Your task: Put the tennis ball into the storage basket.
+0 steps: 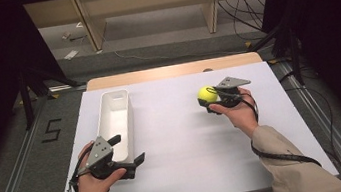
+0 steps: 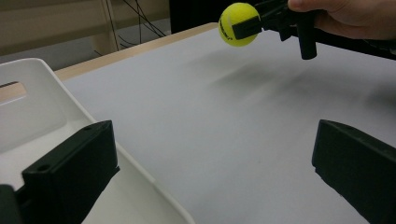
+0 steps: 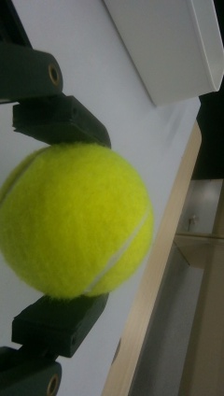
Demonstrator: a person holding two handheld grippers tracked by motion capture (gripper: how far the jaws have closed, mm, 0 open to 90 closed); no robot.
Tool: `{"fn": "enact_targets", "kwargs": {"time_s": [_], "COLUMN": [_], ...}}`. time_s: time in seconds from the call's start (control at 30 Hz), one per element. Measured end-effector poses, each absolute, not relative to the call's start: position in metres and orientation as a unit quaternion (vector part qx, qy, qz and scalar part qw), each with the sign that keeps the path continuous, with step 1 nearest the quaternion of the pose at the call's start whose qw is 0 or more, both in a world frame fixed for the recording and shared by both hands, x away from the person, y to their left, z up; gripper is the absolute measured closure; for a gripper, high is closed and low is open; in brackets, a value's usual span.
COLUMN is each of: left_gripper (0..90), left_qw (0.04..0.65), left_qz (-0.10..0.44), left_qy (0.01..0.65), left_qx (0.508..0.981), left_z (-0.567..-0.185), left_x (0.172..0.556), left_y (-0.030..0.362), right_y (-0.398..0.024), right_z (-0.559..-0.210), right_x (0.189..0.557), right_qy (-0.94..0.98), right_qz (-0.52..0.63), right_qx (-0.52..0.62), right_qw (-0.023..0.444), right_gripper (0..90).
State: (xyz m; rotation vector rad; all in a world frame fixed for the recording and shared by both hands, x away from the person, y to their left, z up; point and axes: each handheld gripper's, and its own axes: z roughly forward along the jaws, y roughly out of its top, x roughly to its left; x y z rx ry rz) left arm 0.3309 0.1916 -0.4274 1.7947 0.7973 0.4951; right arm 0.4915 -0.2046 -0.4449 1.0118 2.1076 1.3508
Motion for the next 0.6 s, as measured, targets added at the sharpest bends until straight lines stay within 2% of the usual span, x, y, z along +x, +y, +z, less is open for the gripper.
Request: {"fn": "enact_targets", "kwargs": {"time_s": [0.6], "left_gripper": [0.0], "left_qw": [0.530], "left_qz": [0.208], "left_qy": [0.334], "left_qx": [0.751], "left_z": [-0.4275], "left_x": [0.3310], "left_y": [0.1917], "right_y": [-0.2031], "right_z": [-0.4364], "right_x": [0.4905], "right_qy": [0.753], "right_qz": [0.502], "right_qx": [0.362], "right_qw": [0.223], "right_gripper": [27.1]}}
